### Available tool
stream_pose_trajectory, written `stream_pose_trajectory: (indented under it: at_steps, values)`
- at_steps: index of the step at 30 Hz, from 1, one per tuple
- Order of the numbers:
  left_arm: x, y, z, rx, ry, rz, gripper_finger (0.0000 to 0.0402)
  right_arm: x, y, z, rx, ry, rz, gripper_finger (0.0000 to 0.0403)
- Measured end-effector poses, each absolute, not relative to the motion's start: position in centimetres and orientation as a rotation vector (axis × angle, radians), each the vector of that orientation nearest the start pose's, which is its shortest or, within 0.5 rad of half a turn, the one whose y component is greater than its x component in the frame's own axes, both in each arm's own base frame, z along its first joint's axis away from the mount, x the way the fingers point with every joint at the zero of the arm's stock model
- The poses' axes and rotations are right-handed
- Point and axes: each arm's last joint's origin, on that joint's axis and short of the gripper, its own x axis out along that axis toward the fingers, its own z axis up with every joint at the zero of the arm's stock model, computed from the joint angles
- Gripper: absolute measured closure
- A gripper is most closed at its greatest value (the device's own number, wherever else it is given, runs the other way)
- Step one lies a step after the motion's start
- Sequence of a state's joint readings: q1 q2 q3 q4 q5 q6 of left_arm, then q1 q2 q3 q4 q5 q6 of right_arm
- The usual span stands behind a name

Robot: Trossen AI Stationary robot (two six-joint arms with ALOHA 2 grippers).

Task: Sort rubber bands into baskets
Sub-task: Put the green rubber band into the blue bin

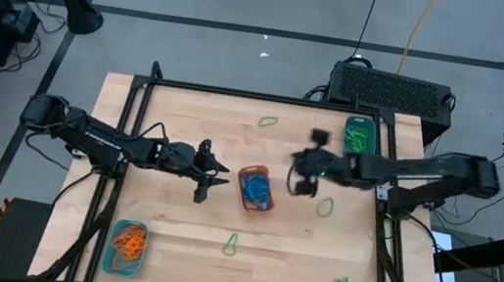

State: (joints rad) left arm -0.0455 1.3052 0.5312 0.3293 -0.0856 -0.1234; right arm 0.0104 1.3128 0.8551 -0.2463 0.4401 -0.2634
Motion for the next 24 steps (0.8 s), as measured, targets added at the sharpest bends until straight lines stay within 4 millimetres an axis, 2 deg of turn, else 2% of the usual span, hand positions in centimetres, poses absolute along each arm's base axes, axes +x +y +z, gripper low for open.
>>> stream_pose_trajectory:
  at_steps: [4,7,10,14,19,24]
  values:
    - [25.5,-1.0,18.8,-0.098,0.451,0.045,0.0242,22.3,-2.7,25.6,-0.332,0.923,-0.515,0.0403]
    - [25.5,-1.4,18.8,-0.117,0.455,-0.086,0.0242,19.1,-4.0,26.1,-0.199,1.016,-0.663,0.0403]
    - [25.4,-2.3,19.0,-0.111,0.441,-0.22,0.0242,17.0,-5.4,26.0,-0.05,1.089,-0.815,0.0402]
    - [25.7,-3.4,19.7,-0.067,0.382,-0.272,0.0242,15.9,-7.5,25.6,0.045,1.14,-0.957,0.0402]
    - [26.3,-4.7,21.4,-0.043,0.325,-0.322,0.0242,15.6,-10.8,24.1,0.045,1.209,-1.052,0.0402]
    - [26.3,-5.4,21.6,-0.006,0.326,-0.35,0.0242,15.0,-13.9,22.4,0.095,1.303,-1.128,0.0402]
